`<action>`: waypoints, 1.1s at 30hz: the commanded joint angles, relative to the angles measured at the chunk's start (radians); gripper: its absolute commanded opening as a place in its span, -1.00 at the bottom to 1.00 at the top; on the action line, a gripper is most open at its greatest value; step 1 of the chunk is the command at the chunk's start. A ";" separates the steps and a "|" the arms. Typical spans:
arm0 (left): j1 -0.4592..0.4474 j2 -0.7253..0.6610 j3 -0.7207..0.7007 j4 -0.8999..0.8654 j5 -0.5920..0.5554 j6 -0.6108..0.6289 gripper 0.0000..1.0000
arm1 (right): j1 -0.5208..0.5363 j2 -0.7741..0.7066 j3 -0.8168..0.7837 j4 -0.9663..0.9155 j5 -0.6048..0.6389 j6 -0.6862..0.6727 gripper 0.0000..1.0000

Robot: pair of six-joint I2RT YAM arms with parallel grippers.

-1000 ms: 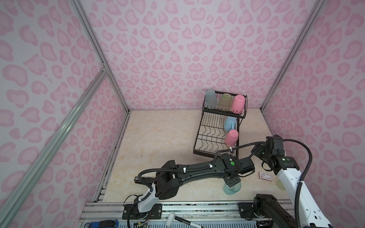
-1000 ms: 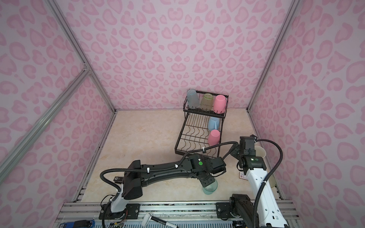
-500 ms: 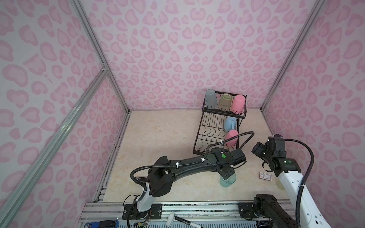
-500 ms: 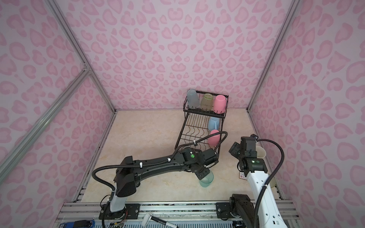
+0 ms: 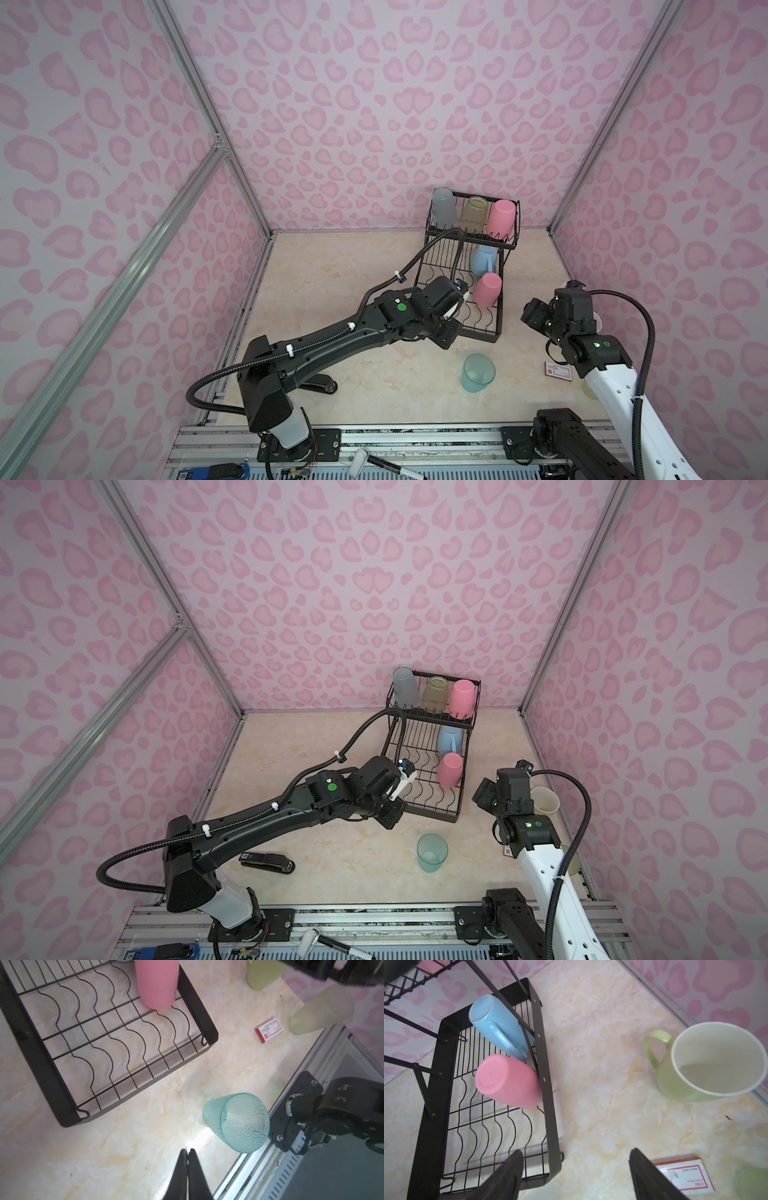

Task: Load cups into a dish rack
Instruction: Pick up the cup from the bottom-center of the table.

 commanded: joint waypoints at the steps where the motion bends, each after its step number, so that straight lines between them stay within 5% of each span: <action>1: 0.001 -0.007 -0.006 0.052 0.069 -0.007 -0.69 | 0.019 0.009 0.013 -0.008 0.055 0.028 0.60; 9: -0.112 0.127 0.073 -0.045 -0.039 0.044 -0.32 | 0.007 -0.003 0.000 -0.007 0.051 0.038 0.62; 18: -0.184 0.312 0.212 -0.149 -0.137 0.093 -0.01 | -0.125 -0.022 -0.038 0.008 -0.068 0.014 0.62; 27: -0.187 0.396 0.273 -0.168 -0.139 0.113 -0.02 | -0.133 -0.026 -0.047 0.017 -0.077 0.005 0.62; 33: -0.197 0.464 0.326 -0.191 -0.147 0.123 -0.34 | -0.134 -0.024 -0.059 0.036 -0.090 0.012 0.62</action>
